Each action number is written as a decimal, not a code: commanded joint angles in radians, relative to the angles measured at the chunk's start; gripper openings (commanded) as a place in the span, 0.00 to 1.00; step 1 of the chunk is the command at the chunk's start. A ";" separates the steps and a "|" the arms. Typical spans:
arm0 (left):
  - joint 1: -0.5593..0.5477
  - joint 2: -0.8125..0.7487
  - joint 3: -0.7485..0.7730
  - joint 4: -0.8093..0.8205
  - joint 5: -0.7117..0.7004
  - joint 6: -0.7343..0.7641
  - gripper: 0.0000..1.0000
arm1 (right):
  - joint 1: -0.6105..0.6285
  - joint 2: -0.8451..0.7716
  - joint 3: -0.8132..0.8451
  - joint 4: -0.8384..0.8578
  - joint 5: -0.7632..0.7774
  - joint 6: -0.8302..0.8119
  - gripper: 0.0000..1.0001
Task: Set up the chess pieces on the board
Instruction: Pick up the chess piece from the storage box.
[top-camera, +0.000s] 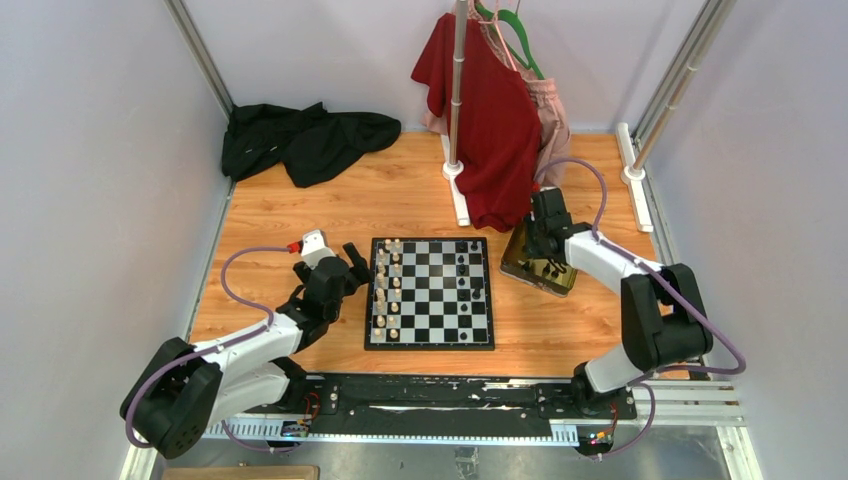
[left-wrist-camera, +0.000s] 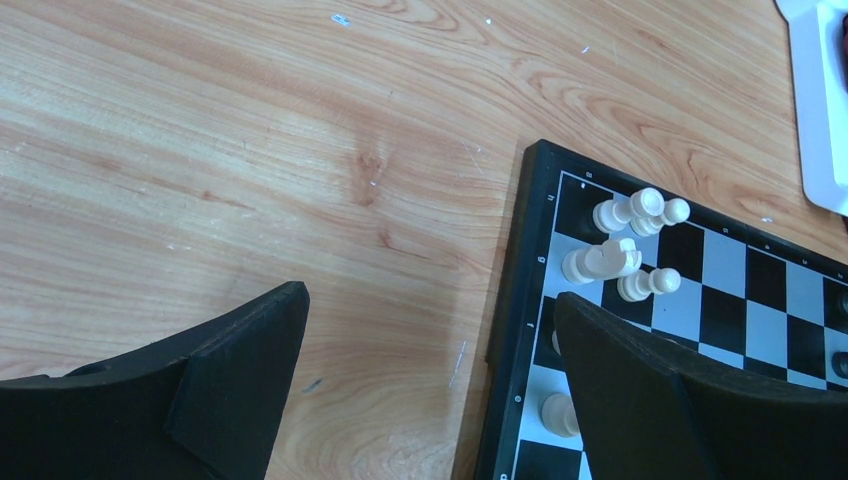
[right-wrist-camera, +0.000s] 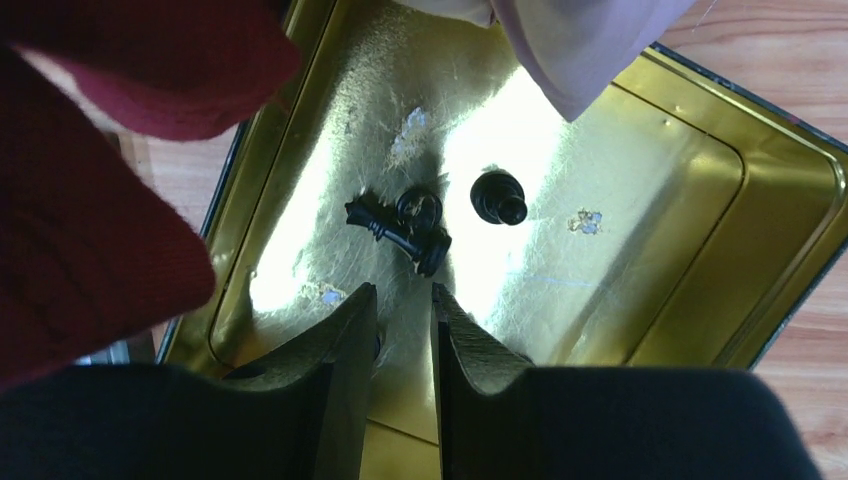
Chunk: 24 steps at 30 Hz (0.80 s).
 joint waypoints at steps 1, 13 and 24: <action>-0.007 0.015 0.007 0.028 -0.017 0.009 1.00 | -0.027 0.037 0.048 0.030 -0.014 0.015 0.31; -0.006 0.063 0.020 0.050 -0.023 0.014 1.00 | -0.049 0.109 0.088 0.054 -0.029 0.011 0.30; -0.007 0.097 0.027 0.068 -0.026 0.018 1.00 | -0.063 0.149 0.104 0.062 -0.036 0.009 0.28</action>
